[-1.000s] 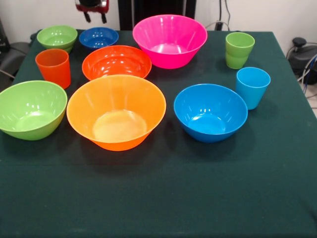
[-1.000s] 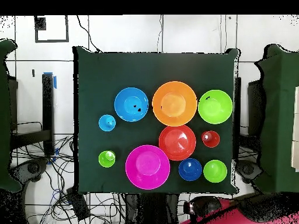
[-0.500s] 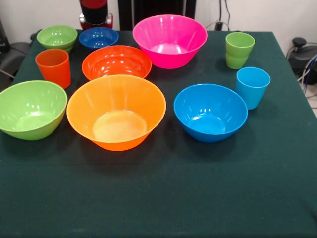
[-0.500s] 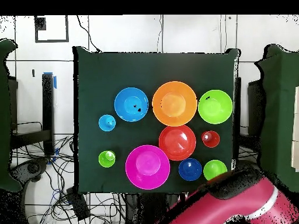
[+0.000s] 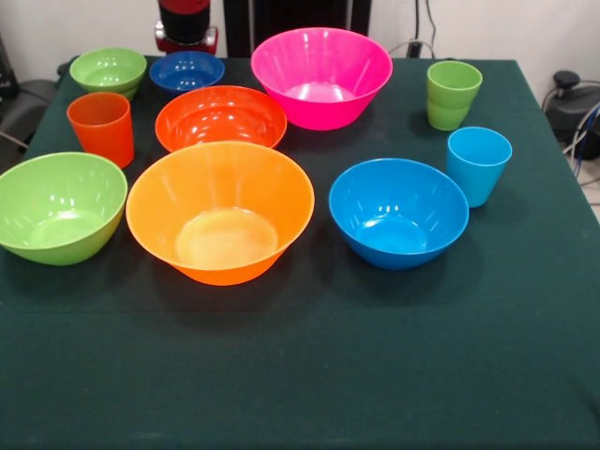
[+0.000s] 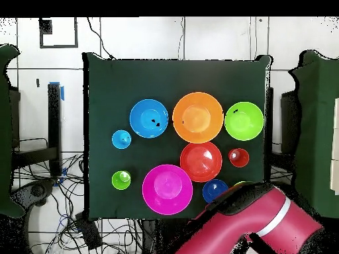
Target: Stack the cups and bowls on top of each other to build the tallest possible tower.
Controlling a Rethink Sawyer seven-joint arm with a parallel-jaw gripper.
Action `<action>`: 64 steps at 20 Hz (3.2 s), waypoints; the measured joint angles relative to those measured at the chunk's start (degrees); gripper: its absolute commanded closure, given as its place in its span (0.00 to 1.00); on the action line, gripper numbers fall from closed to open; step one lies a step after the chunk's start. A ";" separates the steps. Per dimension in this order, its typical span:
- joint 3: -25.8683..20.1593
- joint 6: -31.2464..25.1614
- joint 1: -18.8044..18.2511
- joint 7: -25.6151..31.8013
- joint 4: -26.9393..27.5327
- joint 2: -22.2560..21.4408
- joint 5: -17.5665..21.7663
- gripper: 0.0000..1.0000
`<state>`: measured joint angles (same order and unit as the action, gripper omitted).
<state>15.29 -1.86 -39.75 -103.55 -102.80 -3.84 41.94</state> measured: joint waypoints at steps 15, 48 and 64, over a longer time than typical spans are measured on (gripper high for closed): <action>-3.08 -9.03 -1.19 -0.26 -1.57 -6.25 -3.87 0.00; -10.78 -28.01 -5.20 -0.26 0.21 -9.36 -5.84 0.00; -16.98 -49.84 -6.71 -0.26 7.19 -7.55 -7.13 0.00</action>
<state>-1.68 -51.69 -46.46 -103.81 -95.61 -11.38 34.81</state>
